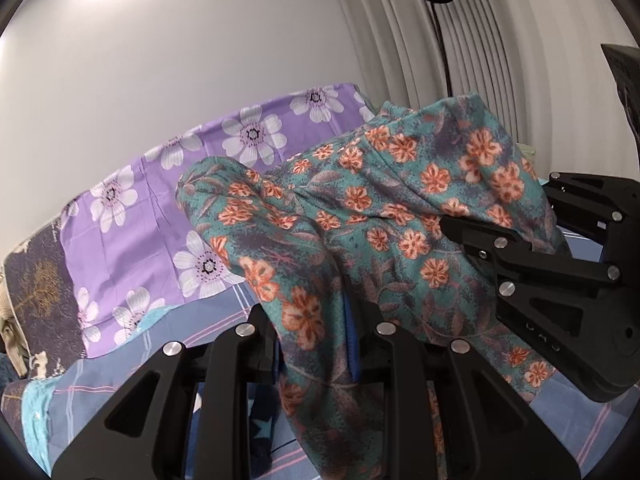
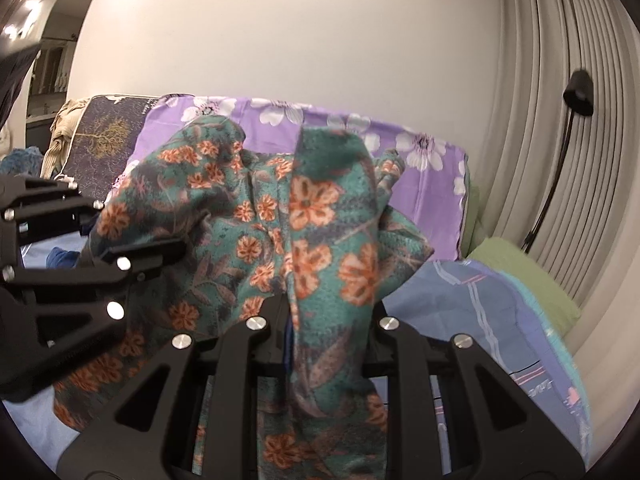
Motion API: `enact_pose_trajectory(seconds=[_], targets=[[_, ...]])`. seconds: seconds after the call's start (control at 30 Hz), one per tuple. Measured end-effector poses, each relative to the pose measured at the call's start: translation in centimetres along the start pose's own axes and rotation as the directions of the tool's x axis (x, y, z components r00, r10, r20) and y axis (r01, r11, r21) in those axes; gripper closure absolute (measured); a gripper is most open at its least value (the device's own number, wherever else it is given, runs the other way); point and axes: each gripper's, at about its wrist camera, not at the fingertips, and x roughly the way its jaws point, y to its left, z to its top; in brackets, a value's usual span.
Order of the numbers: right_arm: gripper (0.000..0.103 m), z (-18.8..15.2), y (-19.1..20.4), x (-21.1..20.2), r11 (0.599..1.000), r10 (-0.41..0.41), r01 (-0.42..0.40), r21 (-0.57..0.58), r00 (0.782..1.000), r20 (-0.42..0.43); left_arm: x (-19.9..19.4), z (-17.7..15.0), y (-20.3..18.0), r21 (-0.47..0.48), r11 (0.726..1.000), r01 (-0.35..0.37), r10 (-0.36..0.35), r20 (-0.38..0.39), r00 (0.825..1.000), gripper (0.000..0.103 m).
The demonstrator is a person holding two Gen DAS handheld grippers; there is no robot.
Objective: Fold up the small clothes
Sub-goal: 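Lift the folded garment with both tools and carry it toward the clothes stack, then lower the garment onto the folded clothes stack and open both tools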
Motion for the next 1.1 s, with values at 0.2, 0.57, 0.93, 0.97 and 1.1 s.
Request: enact_pose_trajectory(seconds=[0.2, 0.57, 0.93, 0.97, 1.1], targets=[[0.082, -0.6, -0.7, 4.3, 1.000, 0.004, -0.003, 0.016, 0.999, -0.043, 3.9, -0.2, 1.2, -0.033, 0.999, 0.031, -0.032, -0.036, 0.999, 0.079], [0.081, -2.9, -0.9, 11.3, 0.998, 0.028, -0.019, 0.060, 0.988, -0.150, 10.0, -2.2, 1.7, -0.061, 0.998, 0.014, -0.022, -0.132, 0.991, 0.077], [0.059, -12.5, -1.3, 16.2, 0.994, -0.086, 0.109, 0.031, 0.903, -0.420, 13.2, -10.3, 0.0, 0.094, 0.991, -0.095, 0.123, -0.362, 0.924, 0.050], [0.055, -12.8, -1.1, 15.7, 0.991, -0.101, 0.126, 0.035, 0.908, -0.406, 13.0, -10.6, -0.1, 0.099, 0.989, -0.110, 0.138, -0.357, 0.924, 0.050], [0.051, -13.4, -1.1, 14.8, 0.986, -0.107, 0.146, 0.075, 0.917, -0.384, 11.4, -11.1, -0.4, 0.088, 0.987, -0.136, 0.158, -0.338, 0.928, 0.051]])
